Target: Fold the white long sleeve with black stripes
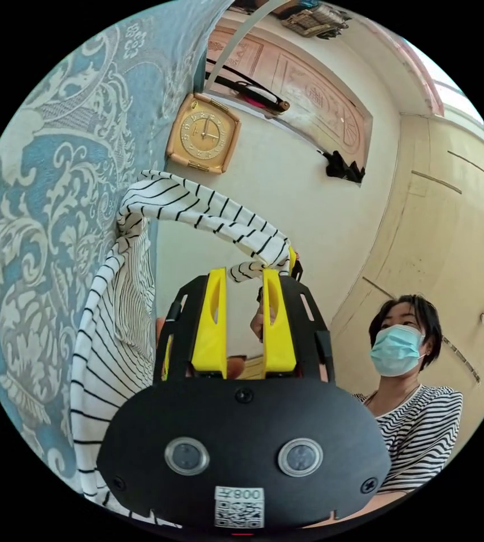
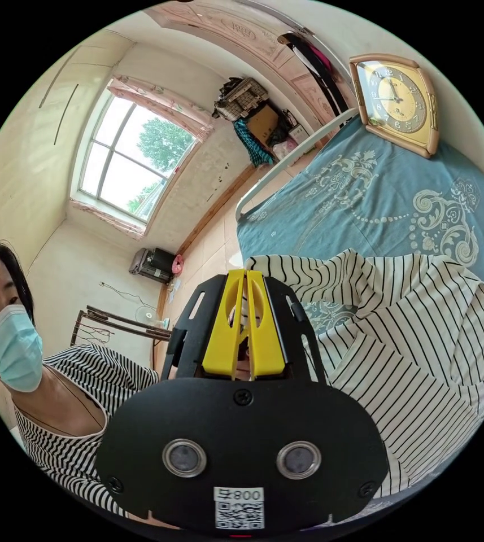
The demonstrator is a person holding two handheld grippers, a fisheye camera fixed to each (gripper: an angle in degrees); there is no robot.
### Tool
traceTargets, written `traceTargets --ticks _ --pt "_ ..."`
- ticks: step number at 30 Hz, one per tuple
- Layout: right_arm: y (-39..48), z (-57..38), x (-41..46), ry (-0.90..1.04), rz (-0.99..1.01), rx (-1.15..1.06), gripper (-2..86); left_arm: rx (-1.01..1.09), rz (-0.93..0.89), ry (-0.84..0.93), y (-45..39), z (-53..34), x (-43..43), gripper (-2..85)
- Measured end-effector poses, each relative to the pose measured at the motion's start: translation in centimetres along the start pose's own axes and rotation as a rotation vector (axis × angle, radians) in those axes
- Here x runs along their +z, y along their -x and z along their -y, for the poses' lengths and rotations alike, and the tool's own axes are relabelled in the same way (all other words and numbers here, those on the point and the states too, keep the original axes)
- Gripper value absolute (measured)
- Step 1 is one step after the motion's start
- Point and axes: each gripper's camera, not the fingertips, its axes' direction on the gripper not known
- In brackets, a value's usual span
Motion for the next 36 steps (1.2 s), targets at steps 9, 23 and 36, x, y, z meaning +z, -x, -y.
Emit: traceTargets --ticks 9,23,36 --pt "-0.5 3.4 -6.8 -0.025 -0.015 0.02 0.4 0.094 -0.027 -0.024 -1.1 5.0 -0.1 8.5" --pt "-0.6 10.2 -23.3 -0.134 -0.064 -0.011 0.3 0.238 -0.128 0.09 -2.5 13.0 12.5 1.1" --pt "-14.8 -14.4 -36.3 -0.169 -0.231 0.401 0.3 -0.037 0.302 0.619 20.4 -2.7 26.1 1.0"
